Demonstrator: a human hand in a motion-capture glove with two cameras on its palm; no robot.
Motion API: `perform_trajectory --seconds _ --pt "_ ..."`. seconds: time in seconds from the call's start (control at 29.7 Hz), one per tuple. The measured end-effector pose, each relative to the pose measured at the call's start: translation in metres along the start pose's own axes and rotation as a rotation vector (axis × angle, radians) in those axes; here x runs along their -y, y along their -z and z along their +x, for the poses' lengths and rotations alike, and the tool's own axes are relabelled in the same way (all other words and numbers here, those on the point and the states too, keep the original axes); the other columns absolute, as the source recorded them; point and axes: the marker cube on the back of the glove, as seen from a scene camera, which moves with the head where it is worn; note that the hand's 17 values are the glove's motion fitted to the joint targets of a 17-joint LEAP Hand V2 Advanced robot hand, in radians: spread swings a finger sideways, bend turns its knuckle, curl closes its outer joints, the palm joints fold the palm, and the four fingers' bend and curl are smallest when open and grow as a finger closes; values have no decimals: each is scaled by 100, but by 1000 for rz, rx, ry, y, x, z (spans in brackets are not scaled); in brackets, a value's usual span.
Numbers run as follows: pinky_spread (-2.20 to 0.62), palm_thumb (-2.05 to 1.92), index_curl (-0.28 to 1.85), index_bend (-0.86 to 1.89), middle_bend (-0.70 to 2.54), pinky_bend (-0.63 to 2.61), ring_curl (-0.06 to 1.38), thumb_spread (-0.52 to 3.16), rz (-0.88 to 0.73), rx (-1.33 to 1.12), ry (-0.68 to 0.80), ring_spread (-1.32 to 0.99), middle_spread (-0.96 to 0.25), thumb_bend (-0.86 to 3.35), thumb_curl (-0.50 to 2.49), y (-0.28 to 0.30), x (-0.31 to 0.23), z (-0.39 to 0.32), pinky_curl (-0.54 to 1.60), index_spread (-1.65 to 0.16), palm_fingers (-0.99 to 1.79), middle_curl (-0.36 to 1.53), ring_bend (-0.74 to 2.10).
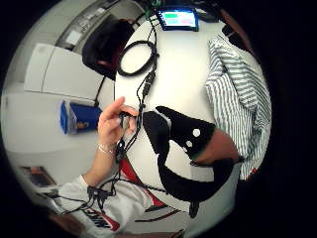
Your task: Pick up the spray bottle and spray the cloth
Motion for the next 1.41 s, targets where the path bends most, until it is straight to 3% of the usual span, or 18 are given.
perform_trajectory --seconds 0.4,1.04,1.41 --pt "19 39 10 9 43 46 21 87 4 -9 14 0 -9 15 11 1 2 -5 18 -34 51 22 41" --pt "22 44 15 12 39 50 27 106 -7 -16 14 0 -9 4 17 0 -2 -8 23 -38 45 30 41" --pt "22 42 19 14 37 54 27 107 -17 -90 -95 3 -7 -2 18 3 -93 42 26 -38 40 32 33"
